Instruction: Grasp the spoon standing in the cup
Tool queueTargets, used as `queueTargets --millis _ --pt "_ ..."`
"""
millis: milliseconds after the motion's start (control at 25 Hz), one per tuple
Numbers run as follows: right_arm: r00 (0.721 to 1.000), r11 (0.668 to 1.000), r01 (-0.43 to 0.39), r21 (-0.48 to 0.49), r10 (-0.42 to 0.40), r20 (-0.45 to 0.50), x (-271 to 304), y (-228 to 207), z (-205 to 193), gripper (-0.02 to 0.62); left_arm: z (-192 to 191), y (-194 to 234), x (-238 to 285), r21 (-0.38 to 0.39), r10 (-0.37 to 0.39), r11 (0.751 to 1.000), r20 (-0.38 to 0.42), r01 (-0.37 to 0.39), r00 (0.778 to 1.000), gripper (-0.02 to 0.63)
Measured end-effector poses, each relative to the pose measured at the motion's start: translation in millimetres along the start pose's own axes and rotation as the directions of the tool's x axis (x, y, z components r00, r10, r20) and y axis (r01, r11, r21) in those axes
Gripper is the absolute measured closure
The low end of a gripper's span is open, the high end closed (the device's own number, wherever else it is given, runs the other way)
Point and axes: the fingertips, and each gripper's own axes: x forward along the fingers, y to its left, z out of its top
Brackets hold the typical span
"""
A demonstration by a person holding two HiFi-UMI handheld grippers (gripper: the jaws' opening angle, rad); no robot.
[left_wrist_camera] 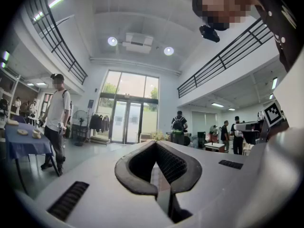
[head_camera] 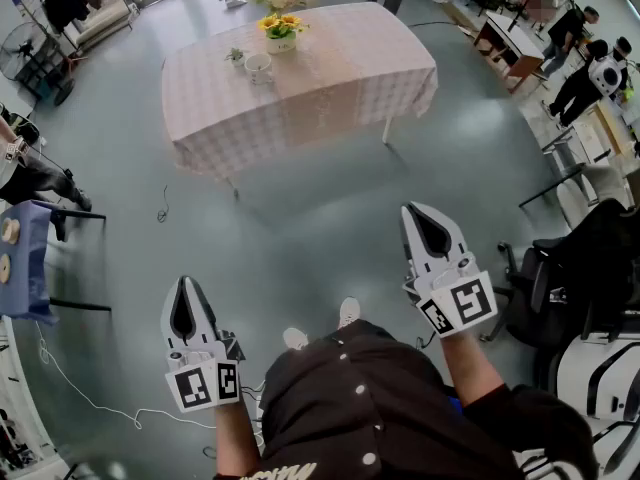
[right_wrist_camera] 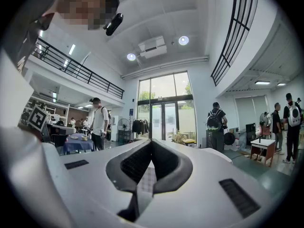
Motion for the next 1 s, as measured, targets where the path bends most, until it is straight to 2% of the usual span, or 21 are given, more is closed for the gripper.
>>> queueTargets --millis 160,360,560,720,840,1000 --pt "1.0 1.0 0.003 0.004 -0.003 0.004 0.7 0.7 -1.5 0.603 -2.4 -1.3 1.9 0.006 -0.003 1.0 -0.001 0.003 1.0 0.594" --pt "0.999 0.997 -0.013 0.077 0.009 0.044 -1.7 0.2 0.8 0.601 -3.3 -5.8 3.3 0.002 -0.012 1.0 -0.001 0.012 1.0 0.594" --pt "1.0 0.998 -0.008 0.063 0.006 0.031 0.4 -3.6 -4.5 0.599 -3.1 -11.8 4.7 0.011 -0.013 1.0 -0.008 0.013 1.0 0.594" --pt "0.998 0.996 -0.05 0.078 0.047 0.036 0.8 -9.3 -5.6 0.509 -2.5 -21.9 5.6 0.012 -0.003 1.0 -0.009 0.003 1.0 0.594" --pt "0.996 0.993 -0.075 0.092 0.072 0.044 0.3 -18.4 -5.6 0.484 -0.8 -34.0 8.2 0.017 0.008 1.0 -0.009 -0.008 1.0 0.594" --pt "0.992 0.987 -0.116 0.109 0.111 0.051 2.6 -33.4 -10.4 0.372 -3.7 -51.3 14.0 0.009 0.037 0.999 -0.014 -0.037 0.999 0.594"
